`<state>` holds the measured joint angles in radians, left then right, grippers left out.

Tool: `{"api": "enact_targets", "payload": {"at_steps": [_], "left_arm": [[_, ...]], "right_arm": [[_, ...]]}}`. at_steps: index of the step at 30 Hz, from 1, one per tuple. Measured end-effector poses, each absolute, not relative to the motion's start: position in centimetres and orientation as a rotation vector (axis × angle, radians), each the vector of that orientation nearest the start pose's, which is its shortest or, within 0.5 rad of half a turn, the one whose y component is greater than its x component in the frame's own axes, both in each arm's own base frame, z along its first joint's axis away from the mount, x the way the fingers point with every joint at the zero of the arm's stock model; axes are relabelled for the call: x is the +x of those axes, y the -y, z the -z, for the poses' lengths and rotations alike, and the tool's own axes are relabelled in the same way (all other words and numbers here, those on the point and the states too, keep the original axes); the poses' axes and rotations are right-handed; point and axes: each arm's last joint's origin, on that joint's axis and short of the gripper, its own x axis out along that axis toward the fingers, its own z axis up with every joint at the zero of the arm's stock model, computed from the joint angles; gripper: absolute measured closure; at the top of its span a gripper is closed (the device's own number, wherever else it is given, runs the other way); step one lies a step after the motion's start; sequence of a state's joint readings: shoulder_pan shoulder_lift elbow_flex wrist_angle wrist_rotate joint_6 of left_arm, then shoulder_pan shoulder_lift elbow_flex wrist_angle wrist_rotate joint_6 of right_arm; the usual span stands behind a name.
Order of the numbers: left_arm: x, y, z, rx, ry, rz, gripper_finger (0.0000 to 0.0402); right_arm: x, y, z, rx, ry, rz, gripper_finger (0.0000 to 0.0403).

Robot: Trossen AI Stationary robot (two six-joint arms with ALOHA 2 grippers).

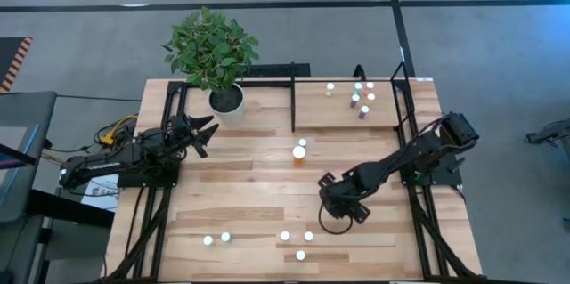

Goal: Pick and place medicine bottles onto shelf by color
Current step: Put the right yellow pill bottle on the shelf

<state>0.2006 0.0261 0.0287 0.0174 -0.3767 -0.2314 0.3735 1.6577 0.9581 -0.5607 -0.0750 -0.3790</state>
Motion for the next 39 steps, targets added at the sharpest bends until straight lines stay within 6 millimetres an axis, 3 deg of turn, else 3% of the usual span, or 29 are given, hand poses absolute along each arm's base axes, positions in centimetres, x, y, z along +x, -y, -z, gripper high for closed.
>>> {"api": "enact_targets", "payload": {"at_steps": [9, 18, 26, 39], "left_arm": [[9.2, -2.9, -17.3, -0.226, 0.087, -0.572, 0.022], [9.2, -2.9, -17.3, -0.227, 0.087, -0.572, 0.022], [9.2, -3.0, -17.3, -0.226, 0.087, -0.573, 0.022], [9.2, -2.9, -17.3, -0.227, 0.087, -0.572, 0.022]], "right_arm": [[28.2, -11.2, -16.3, -0.55, -1.117, -0.621, 0.0147], [29.5, -11.2, -13.2, -0.488, -1.19, -0.592, 0.0147], [29.7, -10.4, -13.4, -0.442, -1.19, -0.572, 0.015], [30.2, -9.2, -13.9, -0.326, -1.177, -0.437, 0.0217]]}}
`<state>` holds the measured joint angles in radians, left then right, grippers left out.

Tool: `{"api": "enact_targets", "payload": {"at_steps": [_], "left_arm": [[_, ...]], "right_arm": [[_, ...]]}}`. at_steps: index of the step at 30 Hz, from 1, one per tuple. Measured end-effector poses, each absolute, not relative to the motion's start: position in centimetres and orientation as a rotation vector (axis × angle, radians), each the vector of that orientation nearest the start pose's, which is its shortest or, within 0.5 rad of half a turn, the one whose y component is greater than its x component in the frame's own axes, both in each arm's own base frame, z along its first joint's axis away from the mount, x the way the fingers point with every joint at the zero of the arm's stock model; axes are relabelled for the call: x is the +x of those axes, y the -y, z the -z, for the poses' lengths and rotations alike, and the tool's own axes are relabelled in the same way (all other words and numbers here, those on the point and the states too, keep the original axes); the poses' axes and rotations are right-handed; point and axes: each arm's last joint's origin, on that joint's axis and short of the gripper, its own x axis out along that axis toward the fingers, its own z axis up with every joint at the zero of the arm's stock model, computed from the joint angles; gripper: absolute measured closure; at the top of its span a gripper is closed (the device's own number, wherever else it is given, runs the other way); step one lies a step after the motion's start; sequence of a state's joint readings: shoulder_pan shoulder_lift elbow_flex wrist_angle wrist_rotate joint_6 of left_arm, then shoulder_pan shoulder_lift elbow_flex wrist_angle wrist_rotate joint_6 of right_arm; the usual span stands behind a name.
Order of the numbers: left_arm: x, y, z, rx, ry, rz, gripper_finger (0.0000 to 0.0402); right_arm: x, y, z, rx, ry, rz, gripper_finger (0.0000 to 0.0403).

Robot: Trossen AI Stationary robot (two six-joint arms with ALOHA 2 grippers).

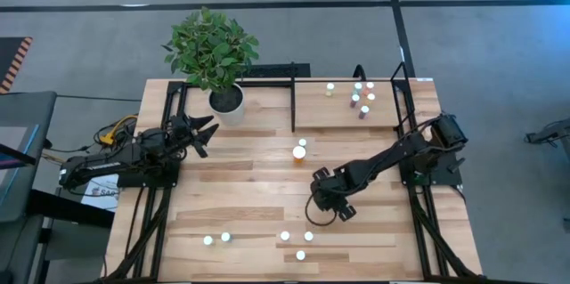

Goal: Pick and place medicine bottles onto shelf by color
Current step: Put the right yellow pill bottle on the shelf

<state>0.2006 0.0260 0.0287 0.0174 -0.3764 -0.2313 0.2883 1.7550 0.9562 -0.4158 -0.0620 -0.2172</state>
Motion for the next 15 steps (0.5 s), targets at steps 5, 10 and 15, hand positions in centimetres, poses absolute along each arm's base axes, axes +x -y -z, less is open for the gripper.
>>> {"api": "enact_targets", "payload": {"at_steps": [5, 10, 15], "left_arm": [[9.2, -2.9, -17.3, -0.226, 0.087, -0.572, 0.022], [9.2, -2.9, -17.3, -0.227, 0.087, -0.573, 0.022], [9.2, -2.9, -17.3, -0.227, 0.087, -0.572, 0.022]], "right_arm": [[30.7, -8.3, -15.1, -0.236, -1.115, -0.368, 0.0241], [31.4, -7.6, -16.6, -0.114, -1.013, -0.288, 0.0262], [31.8, -7.3, -18.1, -0.038, -0.916, -0.256, 0.0276]]}}
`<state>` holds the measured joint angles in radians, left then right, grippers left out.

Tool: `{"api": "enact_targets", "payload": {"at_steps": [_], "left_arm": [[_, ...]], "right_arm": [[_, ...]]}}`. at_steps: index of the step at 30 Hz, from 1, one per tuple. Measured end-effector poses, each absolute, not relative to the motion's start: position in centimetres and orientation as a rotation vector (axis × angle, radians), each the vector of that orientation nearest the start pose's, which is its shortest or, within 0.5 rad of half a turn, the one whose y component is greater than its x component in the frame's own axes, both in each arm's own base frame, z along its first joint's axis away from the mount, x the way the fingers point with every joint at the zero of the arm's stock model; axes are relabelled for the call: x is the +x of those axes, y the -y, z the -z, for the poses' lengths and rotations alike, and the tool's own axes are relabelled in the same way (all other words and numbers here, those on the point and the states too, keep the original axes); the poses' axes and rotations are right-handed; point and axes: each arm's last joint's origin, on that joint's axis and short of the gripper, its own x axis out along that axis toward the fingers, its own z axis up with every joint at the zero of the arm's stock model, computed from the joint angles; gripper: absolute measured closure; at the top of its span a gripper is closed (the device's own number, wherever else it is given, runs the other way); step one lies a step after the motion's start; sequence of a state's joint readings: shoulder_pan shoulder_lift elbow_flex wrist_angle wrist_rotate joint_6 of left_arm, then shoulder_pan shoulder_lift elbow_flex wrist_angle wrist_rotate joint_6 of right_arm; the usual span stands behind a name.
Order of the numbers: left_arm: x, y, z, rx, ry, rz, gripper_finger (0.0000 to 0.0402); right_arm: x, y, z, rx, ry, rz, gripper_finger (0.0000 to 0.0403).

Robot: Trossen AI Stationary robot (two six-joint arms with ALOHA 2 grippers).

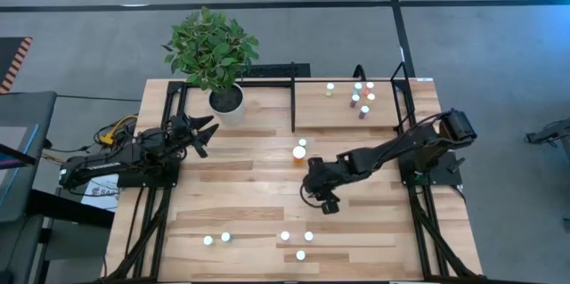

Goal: Pick and place medicine bottles onto shelf by color
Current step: Put the right yellow pill bottle on the shelf

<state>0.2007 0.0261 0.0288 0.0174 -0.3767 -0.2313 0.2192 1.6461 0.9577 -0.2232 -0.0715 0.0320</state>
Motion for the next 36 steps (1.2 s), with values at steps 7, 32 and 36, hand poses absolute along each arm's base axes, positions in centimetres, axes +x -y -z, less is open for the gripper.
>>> {"api": "enact_targets", "payload": {"at_steps": [7, 32, 36], "left_arm": [[9.2, -2.9, -17.3, -0.227, 0.087, -0.572, 0.022], [9.2, -2.9, -17.3, -0.227, 0.087, -0.572, 0.022], [9.2, -3.0, -17.3, -0.227, 0.087, -0.573, 0.022]], "right_arm": [[29.7, -7.3, -18.5, 0.022, -1.086, -0.178, 0.0277], [30.4, -8.1, -13.1, -0.057, -1.285, -0.204, 0.0116], [30.4, -7.8, -13.2, -0.06, -1.275, -0.203, 0.0117]]}}
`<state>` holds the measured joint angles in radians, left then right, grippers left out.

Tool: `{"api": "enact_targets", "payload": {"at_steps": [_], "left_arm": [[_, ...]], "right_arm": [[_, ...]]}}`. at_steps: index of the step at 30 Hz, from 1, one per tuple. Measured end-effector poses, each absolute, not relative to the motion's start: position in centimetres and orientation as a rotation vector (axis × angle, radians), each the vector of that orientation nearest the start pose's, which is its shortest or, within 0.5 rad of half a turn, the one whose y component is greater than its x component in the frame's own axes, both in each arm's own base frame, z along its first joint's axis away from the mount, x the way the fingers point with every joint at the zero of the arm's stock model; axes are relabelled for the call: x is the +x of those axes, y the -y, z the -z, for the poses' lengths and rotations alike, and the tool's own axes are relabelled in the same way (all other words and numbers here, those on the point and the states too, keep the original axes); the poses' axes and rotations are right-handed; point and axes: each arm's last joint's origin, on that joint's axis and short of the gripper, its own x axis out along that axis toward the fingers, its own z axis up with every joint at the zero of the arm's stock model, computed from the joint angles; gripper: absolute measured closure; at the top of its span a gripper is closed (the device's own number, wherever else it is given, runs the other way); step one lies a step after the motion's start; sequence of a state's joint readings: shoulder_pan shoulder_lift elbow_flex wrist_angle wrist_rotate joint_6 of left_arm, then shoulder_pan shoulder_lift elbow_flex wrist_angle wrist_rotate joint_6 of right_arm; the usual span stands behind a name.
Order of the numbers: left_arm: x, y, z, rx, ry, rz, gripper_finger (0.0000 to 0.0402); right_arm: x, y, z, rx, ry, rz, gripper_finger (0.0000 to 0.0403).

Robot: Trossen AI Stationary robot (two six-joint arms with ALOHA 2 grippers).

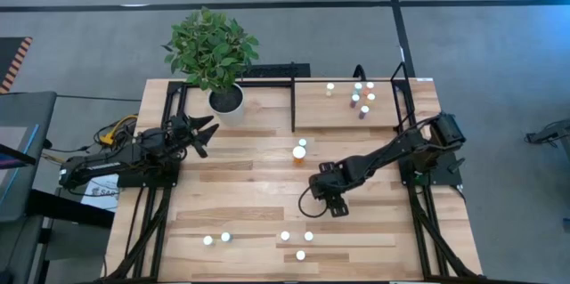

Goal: Pick and place medicine bottles onto shelf by color
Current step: Put the right yellow pill bottle on the shelf

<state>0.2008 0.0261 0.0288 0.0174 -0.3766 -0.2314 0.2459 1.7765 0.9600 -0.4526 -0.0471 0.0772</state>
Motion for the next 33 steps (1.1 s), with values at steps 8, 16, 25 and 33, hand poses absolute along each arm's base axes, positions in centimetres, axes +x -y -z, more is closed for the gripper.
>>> {"api": "enact_targets", "payload": {"at_steps": [8, 16, 25, 33], "left_arm": [[9.15, -2.95, -17.29, -0.227, 0.087, -0.573, 0.022], [9.15, -2.95, -17.29, -0.227, 0.087, -0.573, 0.022], [9.15, -2.95, -17.29, -0.227, 0.087, -0.573, 0.022], [9.15, -2.95, -17.29, -0.226, 0.087, -0.572, 0.022]], "right_arm": [[30.56, -7.46, -13.23, -0.065, -1.266, -0.187, 0.0117], [30.67, -7.4, -13.22, -0.084, -1.252, -0.164, 0.0152], [30.84, -7.34, -13.23, -0.08, -1.235, -0.151, 0.0239], [31.27, -7.4, -13.94, -0.033, -1.172, -0.118, 0.0274]]}}
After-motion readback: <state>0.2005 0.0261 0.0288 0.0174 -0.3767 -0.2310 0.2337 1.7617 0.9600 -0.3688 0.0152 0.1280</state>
